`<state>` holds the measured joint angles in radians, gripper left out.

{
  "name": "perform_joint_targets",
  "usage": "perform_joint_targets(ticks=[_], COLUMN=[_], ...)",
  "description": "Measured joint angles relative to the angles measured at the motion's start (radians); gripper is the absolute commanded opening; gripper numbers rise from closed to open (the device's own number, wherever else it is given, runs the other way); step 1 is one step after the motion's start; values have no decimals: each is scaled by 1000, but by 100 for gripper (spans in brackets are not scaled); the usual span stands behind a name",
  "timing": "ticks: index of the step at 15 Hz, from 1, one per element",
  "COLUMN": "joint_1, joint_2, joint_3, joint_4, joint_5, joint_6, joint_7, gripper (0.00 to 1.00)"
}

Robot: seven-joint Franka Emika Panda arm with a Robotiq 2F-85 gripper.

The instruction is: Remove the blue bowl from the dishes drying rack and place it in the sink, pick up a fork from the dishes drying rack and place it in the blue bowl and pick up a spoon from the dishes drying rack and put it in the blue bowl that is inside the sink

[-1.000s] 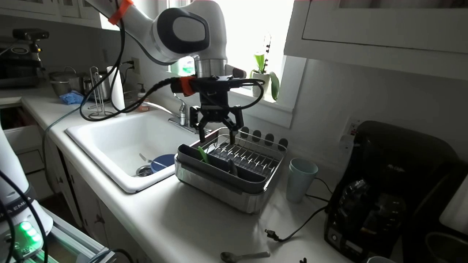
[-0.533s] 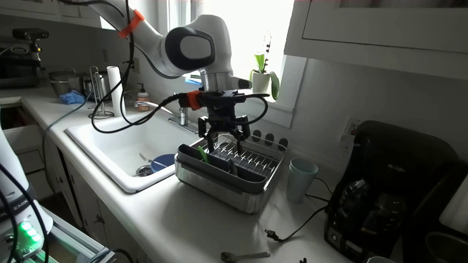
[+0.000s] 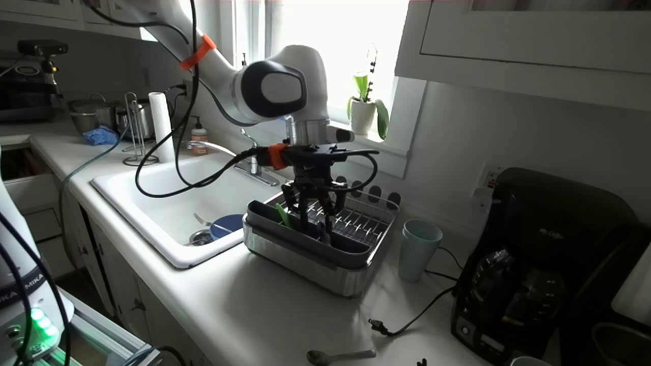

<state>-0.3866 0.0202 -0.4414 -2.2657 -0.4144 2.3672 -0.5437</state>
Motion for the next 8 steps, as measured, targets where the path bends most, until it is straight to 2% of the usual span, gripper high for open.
perform_joint_targets(ticks=[3, 4, 8], joint_1=[-7, -11, -33], joint_2=[14, 16, 16], joint_3=[0, 0, -4], joint_4=[14, 20, 50], joint_5=[0, 0, 0], joint_6=[1, 1, -1], joint_7=[0, -2, -16], gripper=[5, 1, 1])
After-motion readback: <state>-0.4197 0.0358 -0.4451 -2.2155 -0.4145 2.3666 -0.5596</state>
